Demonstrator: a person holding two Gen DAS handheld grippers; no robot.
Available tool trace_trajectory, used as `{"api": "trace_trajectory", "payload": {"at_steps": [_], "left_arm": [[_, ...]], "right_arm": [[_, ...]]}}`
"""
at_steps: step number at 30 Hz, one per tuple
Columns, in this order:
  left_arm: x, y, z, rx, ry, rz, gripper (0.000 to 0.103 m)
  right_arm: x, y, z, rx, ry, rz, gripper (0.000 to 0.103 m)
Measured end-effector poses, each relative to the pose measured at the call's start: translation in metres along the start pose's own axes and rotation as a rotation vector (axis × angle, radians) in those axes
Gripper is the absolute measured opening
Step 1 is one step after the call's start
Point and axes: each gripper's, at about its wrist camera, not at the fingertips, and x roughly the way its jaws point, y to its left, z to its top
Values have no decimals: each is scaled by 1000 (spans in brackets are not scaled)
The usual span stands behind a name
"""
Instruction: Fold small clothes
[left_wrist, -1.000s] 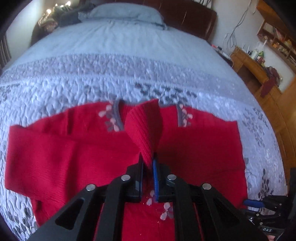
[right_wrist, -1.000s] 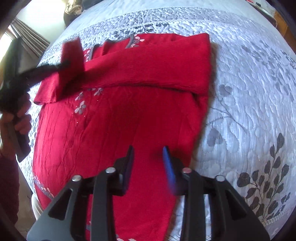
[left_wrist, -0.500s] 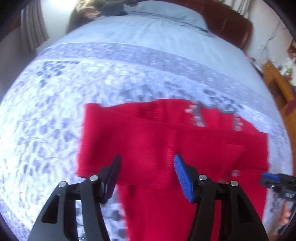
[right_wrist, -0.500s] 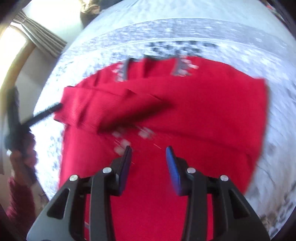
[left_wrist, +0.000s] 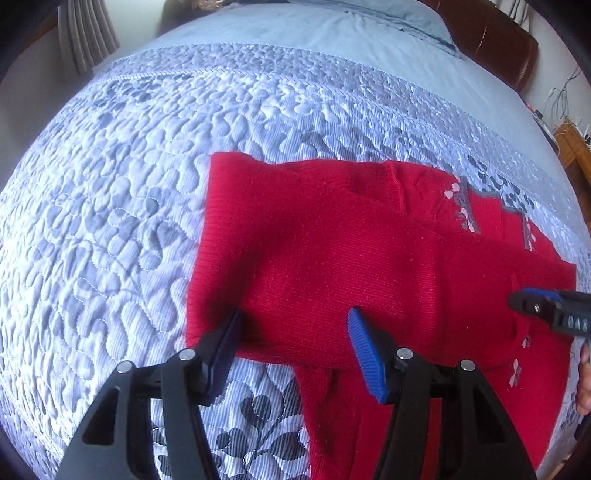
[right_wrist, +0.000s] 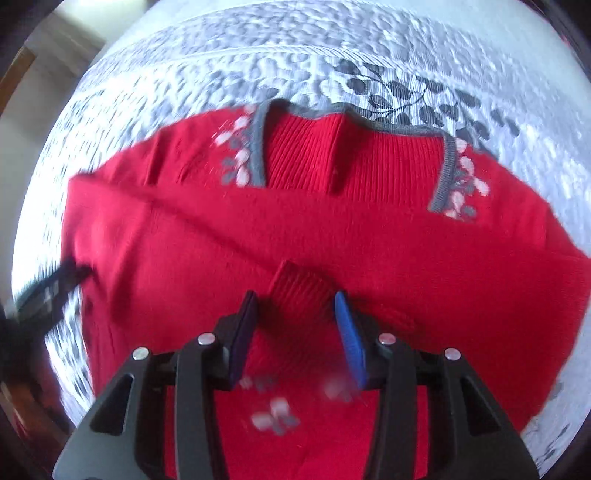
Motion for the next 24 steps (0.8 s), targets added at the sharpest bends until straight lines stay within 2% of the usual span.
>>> {"api": "trace_trajectory", "payload": {"at_steps": [4,7,10,13,16,20,24], "left_arm": [[2,1,-2,12,-1,-5,60],[0,0,-4,18,-11,3,61],[-2,-2,-5,10,-17,11,61],[-8,-15,-7,21,-24,2,61],[-13,-42,-7,63,-24,-64,61],[-10,-96,-5,137,8,-164,59],[-11,-150,-2,182,44,-332,59]], "right_arm": [[-16,-16,-43,-38,30,-37,43],[-30,-38,-70,7,21,17,43],[-41,-51,-74,66,-11,83,43],[-47,-46,-61,62,-51,53,43],[-53,-42,-55,79,-68,75,43],[-56,-48,-66,92,-81,56,43],[-61,-74,-86,131,-78,43,43]]}}
